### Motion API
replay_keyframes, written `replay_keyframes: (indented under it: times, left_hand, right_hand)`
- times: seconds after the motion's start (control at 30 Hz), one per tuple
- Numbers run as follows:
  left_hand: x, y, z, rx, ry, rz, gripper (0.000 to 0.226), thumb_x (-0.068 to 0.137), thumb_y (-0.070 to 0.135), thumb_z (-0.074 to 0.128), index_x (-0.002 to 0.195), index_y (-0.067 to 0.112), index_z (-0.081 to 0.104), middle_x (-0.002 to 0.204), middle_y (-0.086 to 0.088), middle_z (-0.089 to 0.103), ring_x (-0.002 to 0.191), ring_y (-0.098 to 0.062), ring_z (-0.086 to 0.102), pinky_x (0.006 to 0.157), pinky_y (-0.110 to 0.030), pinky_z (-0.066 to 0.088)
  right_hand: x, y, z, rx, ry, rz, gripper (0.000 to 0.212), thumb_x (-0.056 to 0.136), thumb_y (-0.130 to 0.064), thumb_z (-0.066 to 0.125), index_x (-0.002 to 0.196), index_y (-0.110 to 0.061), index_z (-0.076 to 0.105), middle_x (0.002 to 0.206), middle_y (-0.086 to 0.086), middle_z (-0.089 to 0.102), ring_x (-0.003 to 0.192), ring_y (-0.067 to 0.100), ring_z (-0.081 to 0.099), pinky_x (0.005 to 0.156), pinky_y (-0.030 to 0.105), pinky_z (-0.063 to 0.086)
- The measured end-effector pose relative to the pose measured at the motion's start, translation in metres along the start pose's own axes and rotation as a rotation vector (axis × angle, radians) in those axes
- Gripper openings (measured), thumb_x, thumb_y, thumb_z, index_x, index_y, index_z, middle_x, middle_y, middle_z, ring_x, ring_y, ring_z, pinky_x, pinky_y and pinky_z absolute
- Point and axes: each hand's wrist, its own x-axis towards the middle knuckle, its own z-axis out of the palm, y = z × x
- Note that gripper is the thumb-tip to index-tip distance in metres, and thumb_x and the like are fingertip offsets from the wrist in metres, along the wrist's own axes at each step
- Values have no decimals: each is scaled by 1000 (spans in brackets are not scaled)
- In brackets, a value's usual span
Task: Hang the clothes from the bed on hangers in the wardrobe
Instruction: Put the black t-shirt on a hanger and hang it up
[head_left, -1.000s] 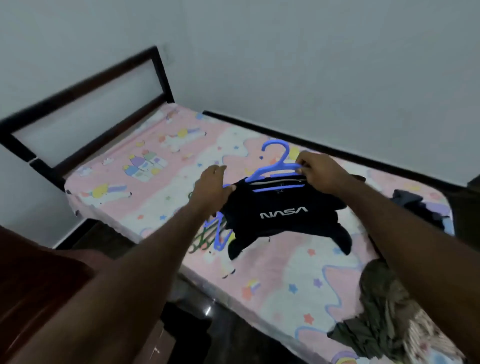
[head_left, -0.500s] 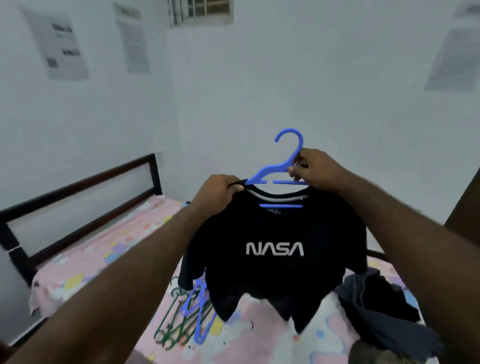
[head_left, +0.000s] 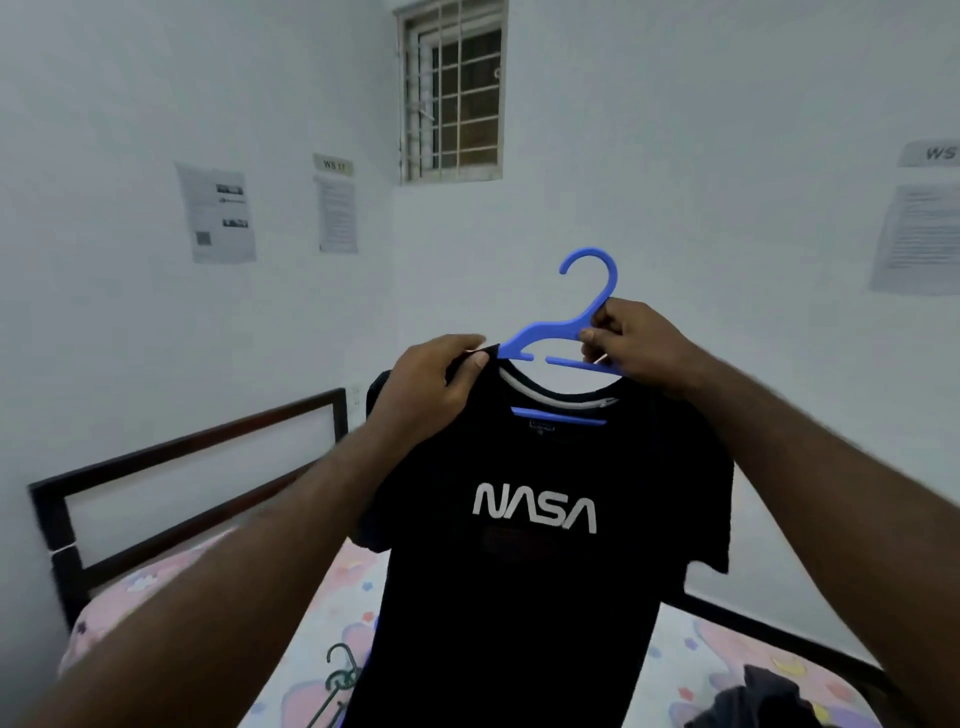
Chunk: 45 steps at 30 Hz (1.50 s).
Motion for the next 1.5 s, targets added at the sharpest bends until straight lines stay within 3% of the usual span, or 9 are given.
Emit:
replay_keyframes:
  times: [0.07, 0.23, 0.33, 0.5, 0.67, 0.83, 1.07, 1.33, 1.5]
  left_hand:
    - [15, -1, -12, 71, -119, -146, 31, 100, 30, 50, 123, 14, 63, 115, -3, 69, 107, -18, 62, 95, -32, 47]
    - [46, 17, -26, 230, -553, -241, 27, 102, 29, 45, 78, 20, 54, 73, 6, 55, 77, -19, 52, 63, -17, 36]
    - [50, 23, -19, 209, -494, -189, 21, 100, 24, 51, 86, 12, 61, 74, 3, 57, 76, -18, 53, 62, -12, 35]
    - [51, 16, -6, 151, -298, -192, 16, 96, 23, 55, 92, 13, 67, 80, -1, 64, 79, -22, 59, 74, -32, 46]
    - [49, 2, 3, 204, -231, -266, 15, 95, 27, 57, 91, 17, 67, 82, -1, 65, 83, -25, 60, 79, -39, 49]
    - [54, 11, 16, 161, -244, -262, 12, 93, 27, 59, 86, 19, 64, 79, 2, 63, 83, -24, 60, 80, -40, 49]
    - [51, 9, 14, 135, -183, -216, 15, 92, 24, 62, 86, 12, 67, 74, -2, 65, 77, -25, 60, 75, -39, 48]
    - [38, -5, 9, 189, -163, -266, 13, 93, 27, 60, 89, 17, 68, 78, 1, 66, 79, -21, 60, 74, -38, 49]
    - [40, -17, 4, 137, -186, -255, 11, 92, 25, 61, 89, 17, 68, 78, 3, 67, 79, -20, 62, 78, -43, 52]
  right_hand:
    - [0, -7, -8, 17, -1, -46, 17, 98, -17, 55, 99, 0, 56, 85, 6, 71, 85, 23, 70, 86, 45, 56]
    - [3, -17, -22, -28, 2, -128, 12, 97, -15, 56, 94, -3, 56, 84, 6, 71, 82, 24, 68, 84, 44, 55]
    - [3, -11, -33, 6, 22, -133, 13, 96, -17, 59, 92, -4, 59, 83, 7, 72, 80, 23, 69, 83, 43, 55]
    - [0, 29, -72, -125, 61, -57, 16, 90, -33, 66, 94, -18, 67, 92, -2, 71, 90, 21, 66, 85, 37, 50]
    - [-33, 63, -60, -365, 503, -17, 38, 92, -46, 58, 71, -14, 60, 64, -5, 58, 69, 25, 58, 63, 30, 38]
    - [-41, 56, -9, -495, 405, 253, 67, 82, -77, 44, 64, -14, 57, 63, -2, 61, 62, 22, 58, 55, 28, 38]
    - [-24, 53, 5, -484, 361, 244, 25, 96, -33, 41, 85, -12, 51, 92, 11, 65, 87, 36, 61, 66, 35, 39]
    - [-39, 63, 33, -387, 54, 96, 37, 95, -40, 49, 66, -18, 41, 70, -1, 56, 75, 27, 61, 62, 33, 41]
    - [-19, 73, -19, -221, 454, -53, 30, 97, -39, 51, 80, -16, 60, 79, 2, 67, 80, 26, 62, 71, 33, 44]
